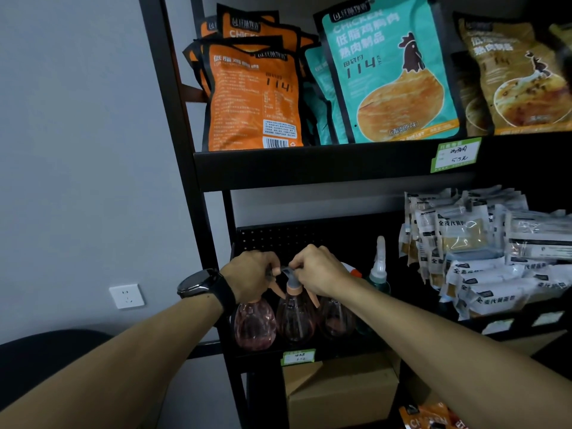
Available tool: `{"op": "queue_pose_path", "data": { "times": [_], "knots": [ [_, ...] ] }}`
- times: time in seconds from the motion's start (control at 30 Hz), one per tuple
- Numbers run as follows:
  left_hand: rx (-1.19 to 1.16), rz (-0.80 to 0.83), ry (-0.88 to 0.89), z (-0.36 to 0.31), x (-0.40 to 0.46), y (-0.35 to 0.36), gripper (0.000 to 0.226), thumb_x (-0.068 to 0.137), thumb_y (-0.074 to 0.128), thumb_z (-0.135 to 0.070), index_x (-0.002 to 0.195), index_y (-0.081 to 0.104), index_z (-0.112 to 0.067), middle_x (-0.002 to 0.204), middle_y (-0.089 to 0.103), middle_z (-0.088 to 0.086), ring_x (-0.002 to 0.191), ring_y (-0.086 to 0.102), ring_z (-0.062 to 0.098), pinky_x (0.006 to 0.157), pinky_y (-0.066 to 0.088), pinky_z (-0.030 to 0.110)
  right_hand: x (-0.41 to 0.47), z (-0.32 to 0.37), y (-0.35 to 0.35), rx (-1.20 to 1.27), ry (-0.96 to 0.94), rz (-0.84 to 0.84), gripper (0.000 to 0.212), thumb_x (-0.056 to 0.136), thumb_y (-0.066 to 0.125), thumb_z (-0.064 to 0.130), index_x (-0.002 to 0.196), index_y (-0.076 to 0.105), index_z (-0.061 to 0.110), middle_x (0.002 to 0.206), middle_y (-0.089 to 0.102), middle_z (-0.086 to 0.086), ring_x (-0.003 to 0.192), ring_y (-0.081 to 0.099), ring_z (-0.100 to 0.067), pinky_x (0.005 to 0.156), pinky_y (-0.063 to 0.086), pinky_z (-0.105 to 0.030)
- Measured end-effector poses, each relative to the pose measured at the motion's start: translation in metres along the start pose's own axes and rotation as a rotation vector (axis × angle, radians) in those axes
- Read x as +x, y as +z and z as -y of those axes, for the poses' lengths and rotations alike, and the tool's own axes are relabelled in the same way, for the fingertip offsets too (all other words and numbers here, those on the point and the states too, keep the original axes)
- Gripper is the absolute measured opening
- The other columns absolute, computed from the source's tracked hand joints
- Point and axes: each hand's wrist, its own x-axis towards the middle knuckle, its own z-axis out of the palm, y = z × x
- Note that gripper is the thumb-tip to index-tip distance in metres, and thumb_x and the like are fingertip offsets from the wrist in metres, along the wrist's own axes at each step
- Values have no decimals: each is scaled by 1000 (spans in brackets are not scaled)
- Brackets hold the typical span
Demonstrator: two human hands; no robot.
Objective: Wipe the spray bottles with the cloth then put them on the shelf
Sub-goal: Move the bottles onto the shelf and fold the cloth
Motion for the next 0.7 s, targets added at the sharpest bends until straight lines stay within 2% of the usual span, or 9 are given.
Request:
{"op": "queue_pose_path", "data": {
  "times": [0.1,0.2,0.27,0.4,0.53,0.63,0.7],
  "knots": [
    [9,8,37,-1,-6,-1,21,91,52,-5,91,51,-26,99,55,-3,86,55,16,72,45,28,0,0,-1,0,-4,6,29,89,65,12,117,69,19,125,63,-5,113,60,-22,89,50,-28],
    [21,14,54,-5,-12,-4,21,88,51,-1,87,49,-23,97,50,-3,81,49,15,72,44,27,-2,1,-3,6,-5,5,29,89,68,13,118,69,17,125,63,-5,115,60,-22,94,51,-31],
    [25,19,56,-5,-15,-4,22,88,51,-1,83,49,-23,99,50,-1,82,50,15,77,47,29,-2,2,-3,13,-6,6,29,88,69,14,117,69,17,124,63,-5,113,61,-21,92,51,-31],
    [38,33,45,-2,-17,0,37,82,56,-2,70,37,-32,99,46,-2,87,53,19,76,46,26,-3,2,-3,18,-12,17,23,88,68,13,111,73,16,115,67,-5,104,64,-21,78,48,-25],
    [32,69,-1,-2,-19,0,22,79,67,-14,82,47,-23,101,47,-2,94,56,21,83,51,34,-3,1,-3,21,-19,10,24,89,66,13,113,72,15,119,67,-5,107,63,-21,82,49,-25],
    [31,70,-1,0,-18,-1,19,81,62,-10,81,47,-21,93,49,-4,86,51,16,65,43,23,-4,2,-4,22,-20,3,25,90,65,12,114,72,16,120,66,-5,109,63,-21,89,51,-27],
    [17,77,-15,2,-18,0,23,82,60,-8,74,45,-24,83,50,-7,80,51,14,55,37,18,-4,2,-4,27,-18,5,25,90,65,12,113,72,16,118,66,-5,107,63,-21,86,51,-26]
  ]
}}
